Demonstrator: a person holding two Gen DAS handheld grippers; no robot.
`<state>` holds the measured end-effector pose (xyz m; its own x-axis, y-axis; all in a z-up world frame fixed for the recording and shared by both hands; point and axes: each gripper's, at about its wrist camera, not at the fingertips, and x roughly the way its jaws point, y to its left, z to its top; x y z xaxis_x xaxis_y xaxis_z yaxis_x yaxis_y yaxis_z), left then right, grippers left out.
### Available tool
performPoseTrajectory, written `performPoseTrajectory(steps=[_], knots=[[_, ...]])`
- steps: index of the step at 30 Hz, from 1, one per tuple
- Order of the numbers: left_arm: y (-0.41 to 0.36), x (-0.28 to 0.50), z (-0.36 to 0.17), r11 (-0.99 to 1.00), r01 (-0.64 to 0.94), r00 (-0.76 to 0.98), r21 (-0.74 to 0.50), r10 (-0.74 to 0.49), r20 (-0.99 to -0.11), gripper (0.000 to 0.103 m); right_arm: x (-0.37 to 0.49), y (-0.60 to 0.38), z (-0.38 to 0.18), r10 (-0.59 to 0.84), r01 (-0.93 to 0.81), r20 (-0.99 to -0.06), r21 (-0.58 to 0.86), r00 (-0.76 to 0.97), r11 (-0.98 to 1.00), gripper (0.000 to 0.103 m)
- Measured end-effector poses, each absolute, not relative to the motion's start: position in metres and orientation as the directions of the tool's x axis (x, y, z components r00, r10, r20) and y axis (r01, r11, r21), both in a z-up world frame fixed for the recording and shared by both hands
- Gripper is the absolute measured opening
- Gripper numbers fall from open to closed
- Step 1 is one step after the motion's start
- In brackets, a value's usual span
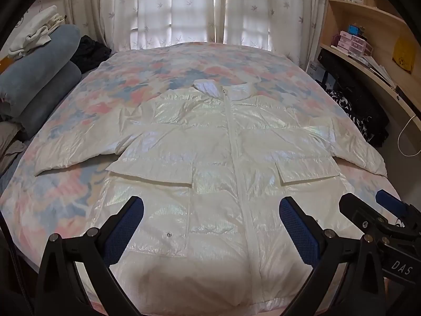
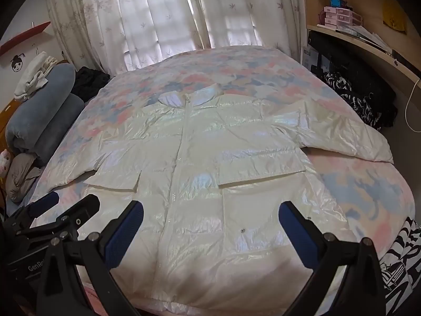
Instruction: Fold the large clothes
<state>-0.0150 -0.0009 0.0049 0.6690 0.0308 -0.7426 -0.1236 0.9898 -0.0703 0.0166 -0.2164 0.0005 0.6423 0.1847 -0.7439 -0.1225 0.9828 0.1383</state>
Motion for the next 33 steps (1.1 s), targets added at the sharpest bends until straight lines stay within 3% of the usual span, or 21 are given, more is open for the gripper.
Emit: performPoseTrajectory(steps=[33], knots=[[-0.004,-0.009,-0.009,0.989,-0.13,0.642,-0.072,0.029,-0.766,0.102,0.013,-0.218,-0.006,0.189,-0.124,-0.752,0.143,0.632,0.982,0.103]])
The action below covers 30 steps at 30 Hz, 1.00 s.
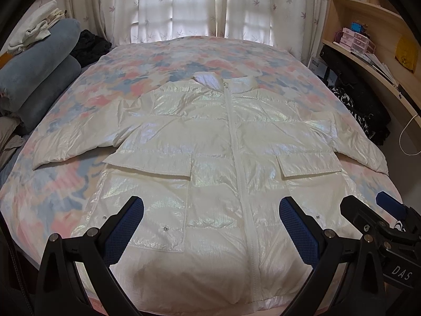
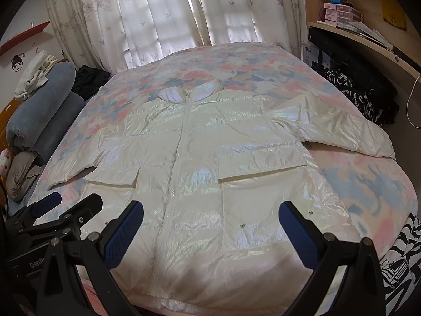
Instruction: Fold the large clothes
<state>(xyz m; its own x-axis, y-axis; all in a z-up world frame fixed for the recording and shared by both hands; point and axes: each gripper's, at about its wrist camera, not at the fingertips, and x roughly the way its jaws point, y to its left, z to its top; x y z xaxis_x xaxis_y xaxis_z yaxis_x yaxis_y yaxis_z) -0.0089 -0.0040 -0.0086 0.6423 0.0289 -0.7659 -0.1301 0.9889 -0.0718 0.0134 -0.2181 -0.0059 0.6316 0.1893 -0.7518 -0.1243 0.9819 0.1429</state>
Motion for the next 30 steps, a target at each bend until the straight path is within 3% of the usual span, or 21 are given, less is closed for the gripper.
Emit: performPoseTrajectory(steps=[19,30], knots=[[-0.002,-0.004,-0.013,0.989,-0.131,0.636,-0.07,0.029,-0.772,0.102,0.017,-0.215,-0.006,0.226,-0.156,-0.745,0.164,0.628,0.974,0.103],[0.003,0.008,-0.006,0.983,-0.127,0.628,-0.133,-0.024,-0.778,0.102,0.025,-0.217,0.006,0.222,-0.172,-0.734,0.144,0.642,0.975,0.103]])
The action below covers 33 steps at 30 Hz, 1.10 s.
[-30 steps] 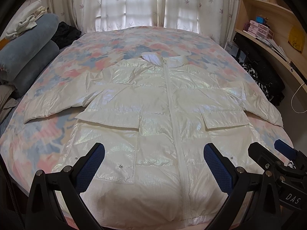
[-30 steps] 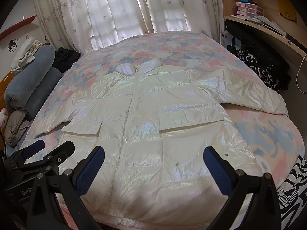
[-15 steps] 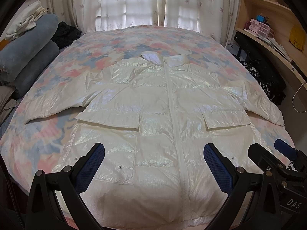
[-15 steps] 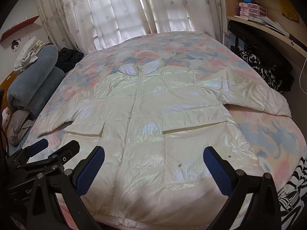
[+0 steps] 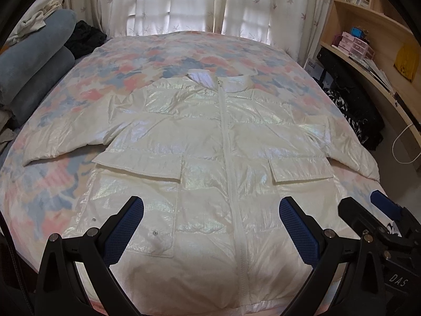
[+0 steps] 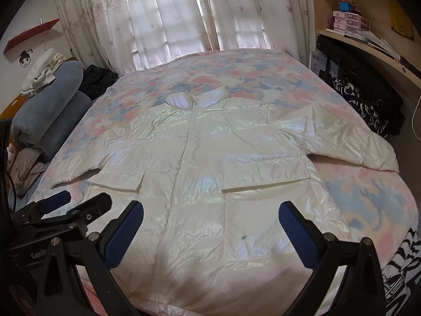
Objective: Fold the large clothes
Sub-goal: 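Grasp the jacket sleeve with the right gripper and lift it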
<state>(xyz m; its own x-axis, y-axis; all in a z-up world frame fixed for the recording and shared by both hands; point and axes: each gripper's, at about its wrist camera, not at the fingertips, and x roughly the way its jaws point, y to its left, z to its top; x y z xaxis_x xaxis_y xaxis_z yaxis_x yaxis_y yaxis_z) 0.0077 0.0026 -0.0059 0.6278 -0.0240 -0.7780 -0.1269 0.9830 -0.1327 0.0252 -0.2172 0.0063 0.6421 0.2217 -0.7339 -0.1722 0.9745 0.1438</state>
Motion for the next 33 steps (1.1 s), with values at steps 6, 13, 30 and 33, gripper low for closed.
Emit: performPoseTrajectory(steps=[6,13,30,33], knots=[[-0.006,0.016,0.011,0.989,-0.102,0.659,-0.106,-0.013,-0.752,0.102,0.03,-0.222,0.024,0.208,-0.184,-0.707,0.112,0.676,0.977,0.103],[-0.027,0.038,0.045,0.994,0.004,0.709,-0.114,-0.083,-0.7,0.102,0.036,-0.23,0.058,0.196,-0.224,-0.639,0.038,0.744,0.974,0.103],[-0.14,0.136,0.086,0.988,0.147,0.765,-0.056,-0.149,-0.627,0.102,0.088,-0.342,0.122,0.073,-0.108,-0.588,-0.025,0.806,0.994,0.103],[-0.165,0.162,0.08,0.989,0.146,0.762,-0.03,-0.132,-0.633,0.102,0.11,-0.378,0.11,0.033,-0.047,-0.616,-0.006,0.787,0.999,0.103]])
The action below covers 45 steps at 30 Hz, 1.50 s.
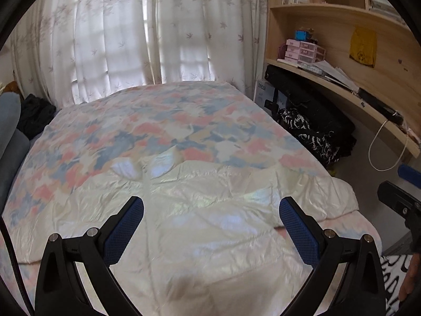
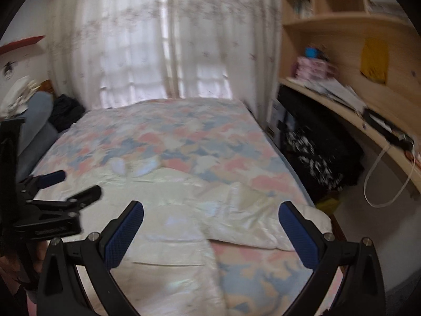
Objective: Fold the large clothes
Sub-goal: 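Grasp the jacket sleeve with the right gripper and lift it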
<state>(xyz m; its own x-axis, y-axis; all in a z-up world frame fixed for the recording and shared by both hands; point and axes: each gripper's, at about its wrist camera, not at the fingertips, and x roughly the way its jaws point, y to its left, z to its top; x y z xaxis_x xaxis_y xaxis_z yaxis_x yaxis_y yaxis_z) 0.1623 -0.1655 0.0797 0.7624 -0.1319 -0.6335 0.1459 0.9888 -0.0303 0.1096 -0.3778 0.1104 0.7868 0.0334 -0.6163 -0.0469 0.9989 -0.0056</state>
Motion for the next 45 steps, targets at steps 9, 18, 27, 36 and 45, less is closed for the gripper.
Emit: performPoseTrajectory(steps=[9,18,27,36,45], knots=[[-0.248,0.245,0.013,0.978,0.207,0.722,0.043,-0.123,-0.681,0.102,0.175,-0.518,0.021,0.007,0.22,-0.76,0.196,0.649,0.956,0.086],[-0.297,0.304,-0.074,0.986,0.162,0.639,-0.024,-0.124,-0.759,0.102,0.194,-0.643,-0.1,0.066,0.557,-0.864,0.378,0.499,0.739,0.075],[-0.321,0.328,-0.132,0.985,0.15,0.553,-0.089,-0.158,-0.818,0.092,0.198,-0.674,-0.166,0.121,0.664,-0.84,0.498,0.529,0.557,0.07],[-0.28,0.309,-0.095,0.972,0.16,0.577,-0.172,-0.233,-0.783,0.075,0.199,-0.639,-0.101,-0.079,0.566,-0.751,0.42,0.655,0.709,0.008],[-0.152,0.265,-0.016,0.979,0.093,0.709,-0.181,-0.193,-0.678,0.08,0.202,-0.454,0.06,0.1,0.064,-0.508,0.296,0.855,0.953,0.009]])
